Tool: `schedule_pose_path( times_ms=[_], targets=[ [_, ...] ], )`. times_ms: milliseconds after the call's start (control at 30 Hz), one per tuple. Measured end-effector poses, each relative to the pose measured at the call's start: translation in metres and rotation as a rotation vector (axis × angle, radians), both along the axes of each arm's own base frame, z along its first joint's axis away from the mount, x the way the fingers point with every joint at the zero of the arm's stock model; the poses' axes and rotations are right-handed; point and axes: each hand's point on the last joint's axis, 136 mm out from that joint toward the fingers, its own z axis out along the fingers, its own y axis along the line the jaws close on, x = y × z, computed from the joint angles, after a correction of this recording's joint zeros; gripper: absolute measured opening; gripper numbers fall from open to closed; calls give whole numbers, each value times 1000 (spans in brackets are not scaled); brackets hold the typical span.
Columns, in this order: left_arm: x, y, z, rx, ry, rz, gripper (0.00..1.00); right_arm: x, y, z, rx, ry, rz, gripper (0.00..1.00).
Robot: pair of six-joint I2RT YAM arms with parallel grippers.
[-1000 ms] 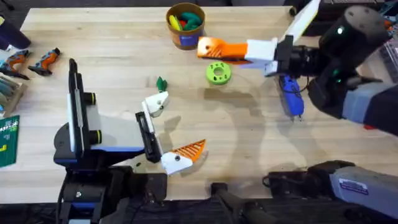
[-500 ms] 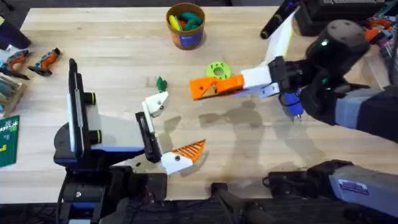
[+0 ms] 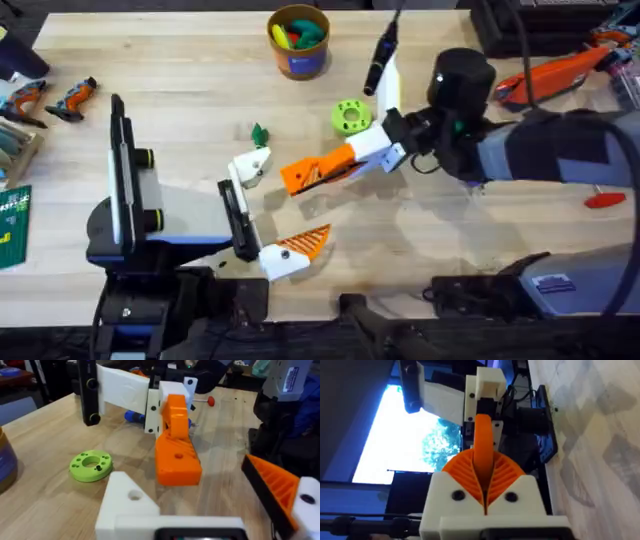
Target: Pick up the gripper from the table and insert it into the empty holder that is missing its gripper. Then pick up a screw, insert it into the mounting hole, and use the screwdriver to tighten it. Finally, clean up the table by picking up the vegetable and placing it into the bucket.
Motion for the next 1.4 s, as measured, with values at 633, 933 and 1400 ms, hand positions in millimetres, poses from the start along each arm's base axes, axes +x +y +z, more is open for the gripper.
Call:
schedule_pose_path(
  times_ms=[633, 933, 1400],
  targets=[
    [0, 0, 0, 0, 0, 0, 986, 6, 24, -5, -15, 12, 35, 10],
    [0, 0, 0, 0, 0, 1, 986, 8, 25, -1, 9, -45, 21, 10],
    [0, 0, 0, 0, 0, 1, 985, -3, 19, -9, 3, -21, -17, 9]
  ],
)
